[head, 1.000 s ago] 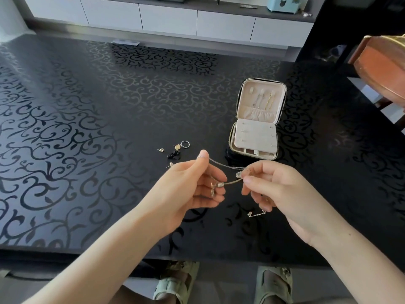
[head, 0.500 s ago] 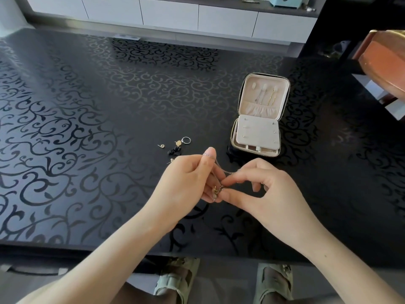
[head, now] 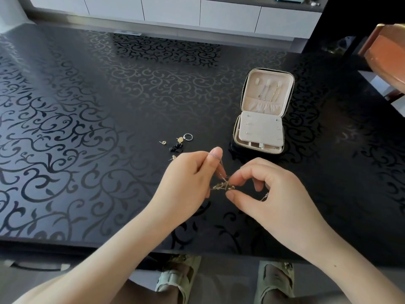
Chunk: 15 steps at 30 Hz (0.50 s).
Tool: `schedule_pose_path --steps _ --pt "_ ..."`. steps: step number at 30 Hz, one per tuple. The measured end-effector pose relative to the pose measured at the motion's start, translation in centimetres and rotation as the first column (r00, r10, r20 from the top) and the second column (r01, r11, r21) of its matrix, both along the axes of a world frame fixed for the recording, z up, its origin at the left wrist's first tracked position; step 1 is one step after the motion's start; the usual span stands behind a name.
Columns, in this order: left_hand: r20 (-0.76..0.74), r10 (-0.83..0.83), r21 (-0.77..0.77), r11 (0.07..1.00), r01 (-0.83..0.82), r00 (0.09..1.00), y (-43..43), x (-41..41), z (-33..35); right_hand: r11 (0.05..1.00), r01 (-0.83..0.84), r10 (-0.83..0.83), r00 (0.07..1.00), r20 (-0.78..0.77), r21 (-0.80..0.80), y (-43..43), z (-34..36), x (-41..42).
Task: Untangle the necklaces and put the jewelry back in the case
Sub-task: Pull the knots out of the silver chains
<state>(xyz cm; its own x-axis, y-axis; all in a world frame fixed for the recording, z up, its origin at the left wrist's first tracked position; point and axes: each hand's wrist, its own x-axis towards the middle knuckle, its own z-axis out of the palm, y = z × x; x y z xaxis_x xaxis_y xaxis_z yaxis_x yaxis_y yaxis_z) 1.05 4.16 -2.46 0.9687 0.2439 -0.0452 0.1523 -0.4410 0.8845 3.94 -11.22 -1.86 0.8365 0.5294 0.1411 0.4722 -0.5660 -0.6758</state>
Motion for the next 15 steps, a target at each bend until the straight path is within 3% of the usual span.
schedule_pose_path --steps 7,15 --pt "-0.001 -0.005 -0.012 1.000 0.005 1.000 0.19 0.09 -0.11 0.998 0.003 0.010 0.976 -0.218 0.059 -0.06 0.38 -0.05" --pt "-0.149 -0.099 -0.382 0.924 0.035 0.984 0.31 0.04 0.18 0.967 0.045 0.088 0.865 -0.495 0.251 -0.18 0.55 0.24"
